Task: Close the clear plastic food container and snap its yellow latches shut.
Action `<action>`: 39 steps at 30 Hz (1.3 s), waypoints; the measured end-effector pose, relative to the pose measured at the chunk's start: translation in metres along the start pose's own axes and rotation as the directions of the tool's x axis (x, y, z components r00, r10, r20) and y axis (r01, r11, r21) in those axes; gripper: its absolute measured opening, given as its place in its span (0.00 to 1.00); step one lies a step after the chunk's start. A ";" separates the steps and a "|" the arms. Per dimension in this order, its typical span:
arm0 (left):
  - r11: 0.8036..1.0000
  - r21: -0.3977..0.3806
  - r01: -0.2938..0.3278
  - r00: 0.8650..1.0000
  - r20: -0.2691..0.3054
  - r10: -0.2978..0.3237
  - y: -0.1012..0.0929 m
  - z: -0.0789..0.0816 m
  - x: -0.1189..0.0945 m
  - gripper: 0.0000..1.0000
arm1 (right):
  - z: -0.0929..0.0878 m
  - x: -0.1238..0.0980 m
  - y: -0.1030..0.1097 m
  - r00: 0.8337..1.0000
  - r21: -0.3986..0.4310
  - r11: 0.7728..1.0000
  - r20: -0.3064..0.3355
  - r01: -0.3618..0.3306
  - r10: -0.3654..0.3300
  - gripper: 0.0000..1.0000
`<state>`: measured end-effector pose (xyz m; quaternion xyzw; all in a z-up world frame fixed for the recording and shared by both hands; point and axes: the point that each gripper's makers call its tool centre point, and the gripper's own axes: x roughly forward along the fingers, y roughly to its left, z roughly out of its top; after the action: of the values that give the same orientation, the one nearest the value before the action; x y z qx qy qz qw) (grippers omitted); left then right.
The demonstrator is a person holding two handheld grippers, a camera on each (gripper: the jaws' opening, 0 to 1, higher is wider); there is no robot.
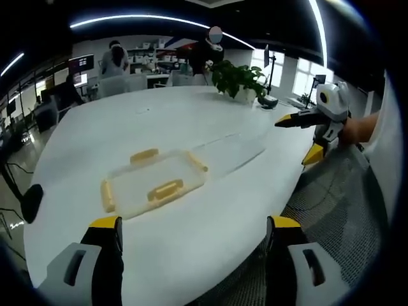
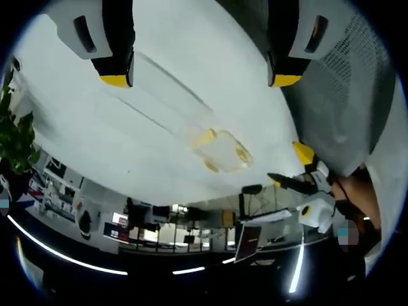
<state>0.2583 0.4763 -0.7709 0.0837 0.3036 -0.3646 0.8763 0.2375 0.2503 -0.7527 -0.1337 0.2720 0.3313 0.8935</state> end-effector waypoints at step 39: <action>0.993 0.117 0.027 0.999 -0.041 -0.022 0.011 0.007 0.010 0.83 | 0.020 0.032 0.002 0.996 -0.137 0.987 -0.045 -0.086 0.081 0.77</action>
<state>0.2747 0.4761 -0.7722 0.1389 0.3000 -0.3910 0.8590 0.2641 0.2770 -0.7550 -0.1903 0.2712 0.3839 0.8619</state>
